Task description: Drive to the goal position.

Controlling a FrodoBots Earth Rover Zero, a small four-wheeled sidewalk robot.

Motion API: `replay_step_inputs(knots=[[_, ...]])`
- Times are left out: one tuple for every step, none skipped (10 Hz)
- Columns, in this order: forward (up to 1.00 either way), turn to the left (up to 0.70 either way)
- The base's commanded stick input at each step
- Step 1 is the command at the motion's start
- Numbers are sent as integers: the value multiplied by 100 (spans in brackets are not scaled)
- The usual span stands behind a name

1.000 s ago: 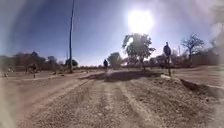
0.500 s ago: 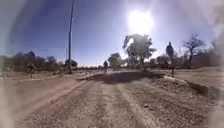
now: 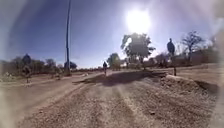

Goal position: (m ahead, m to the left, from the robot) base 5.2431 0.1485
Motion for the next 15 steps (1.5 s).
replay_step_inputs(knots=[[70,0],[70,0],[70,0],[70,0],[70,0],[70,0],[70,0],[70,0],[70,0],[70,0],[70,0],[70,0],[70,0],[70,0],[70,0]])
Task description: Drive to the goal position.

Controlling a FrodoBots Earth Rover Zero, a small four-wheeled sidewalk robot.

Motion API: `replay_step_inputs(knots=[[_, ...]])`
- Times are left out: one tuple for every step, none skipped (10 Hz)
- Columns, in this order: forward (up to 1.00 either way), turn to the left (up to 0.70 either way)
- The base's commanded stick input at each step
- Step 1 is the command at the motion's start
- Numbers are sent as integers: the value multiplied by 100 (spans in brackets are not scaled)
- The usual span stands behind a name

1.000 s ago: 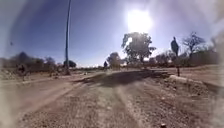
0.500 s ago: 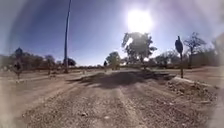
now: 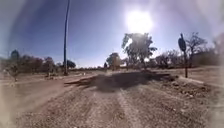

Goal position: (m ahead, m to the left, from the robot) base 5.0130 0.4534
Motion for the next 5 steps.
replay_step_inputs(knots=[[70,0],[70,0],[70,0],[70,0],[70,0]])
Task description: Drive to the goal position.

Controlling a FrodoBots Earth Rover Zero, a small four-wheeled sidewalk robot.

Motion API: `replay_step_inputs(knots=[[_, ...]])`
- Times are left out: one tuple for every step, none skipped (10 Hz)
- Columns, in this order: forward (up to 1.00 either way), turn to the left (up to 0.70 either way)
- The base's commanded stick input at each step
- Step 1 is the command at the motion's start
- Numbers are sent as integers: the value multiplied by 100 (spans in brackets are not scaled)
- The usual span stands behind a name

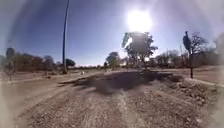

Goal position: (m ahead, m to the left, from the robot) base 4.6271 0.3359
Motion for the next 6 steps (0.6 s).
replay_step_inputs(knots=[[70,0],[70,0],[70,0],[70,0],[70,0],[70,0]])
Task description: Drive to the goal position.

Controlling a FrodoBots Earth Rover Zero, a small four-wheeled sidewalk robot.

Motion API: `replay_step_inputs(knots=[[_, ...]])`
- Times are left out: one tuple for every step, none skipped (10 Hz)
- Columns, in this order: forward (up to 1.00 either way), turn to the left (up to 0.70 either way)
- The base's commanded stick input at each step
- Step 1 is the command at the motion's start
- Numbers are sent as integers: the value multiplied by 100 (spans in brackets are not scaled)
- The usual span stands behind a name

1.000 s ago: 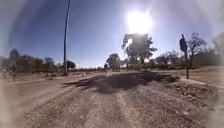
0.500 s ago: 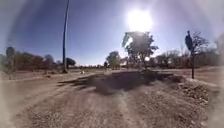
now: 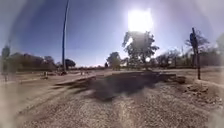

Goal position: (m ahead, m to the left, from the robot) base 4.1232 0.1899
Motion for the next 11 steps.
replay_step_inputs(knots=[[70,0],[70,0],[70,0],[70,0],[70,0],[70,0],[70,0],[70,0],[70,0],[70,0],[70,0]])
